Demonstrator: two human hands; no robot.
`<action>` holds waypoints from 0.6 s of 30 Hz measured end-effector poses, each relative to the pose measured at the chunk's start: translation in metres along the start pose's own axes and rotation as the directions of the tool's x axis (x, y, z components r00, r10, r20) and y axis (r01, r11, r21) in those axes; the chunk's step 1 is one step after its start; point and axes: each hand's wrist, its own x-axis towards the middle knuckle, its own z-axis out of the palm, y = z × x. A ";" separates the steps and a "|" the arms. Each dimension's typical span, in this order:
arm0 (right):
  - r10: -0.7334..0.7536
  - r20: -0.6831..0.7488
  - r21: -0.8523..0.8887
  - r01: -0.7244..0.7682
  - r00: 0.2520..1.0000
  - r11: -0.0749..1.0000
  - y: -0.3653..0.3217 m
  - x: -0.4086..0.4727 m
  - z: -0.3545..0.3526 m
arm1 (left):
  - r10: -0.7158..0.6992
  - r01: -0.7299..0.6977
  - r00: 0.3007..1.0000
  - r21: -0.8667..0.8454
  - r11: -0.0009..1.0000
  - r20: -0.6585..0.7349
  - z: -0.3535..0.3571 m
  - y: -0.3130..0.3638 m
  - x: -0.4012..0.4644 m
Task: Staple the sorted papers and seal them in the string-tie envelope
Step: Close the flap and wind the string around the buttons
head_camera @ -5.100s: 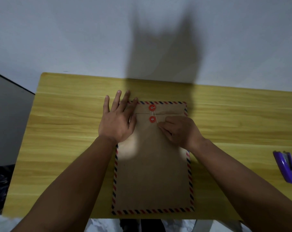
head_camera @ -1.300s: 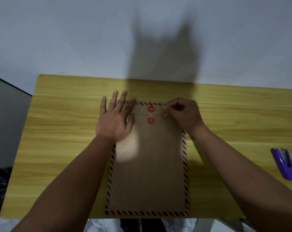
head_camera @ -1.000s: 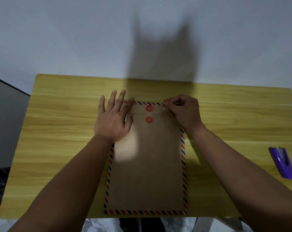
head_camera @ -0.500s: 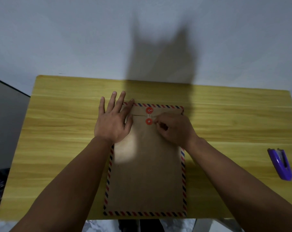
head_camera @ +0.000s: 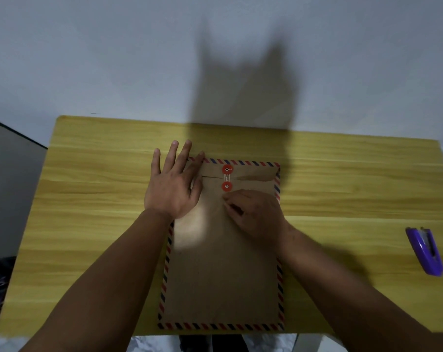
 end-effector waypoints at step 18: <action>0.032 0.097 -0.003 -0.032 0.995 0.999 -0.027 0.009 0.011 | -0.001 0.001 0.997 -0.008 1.000 0.079 -0.010 0.002 0.000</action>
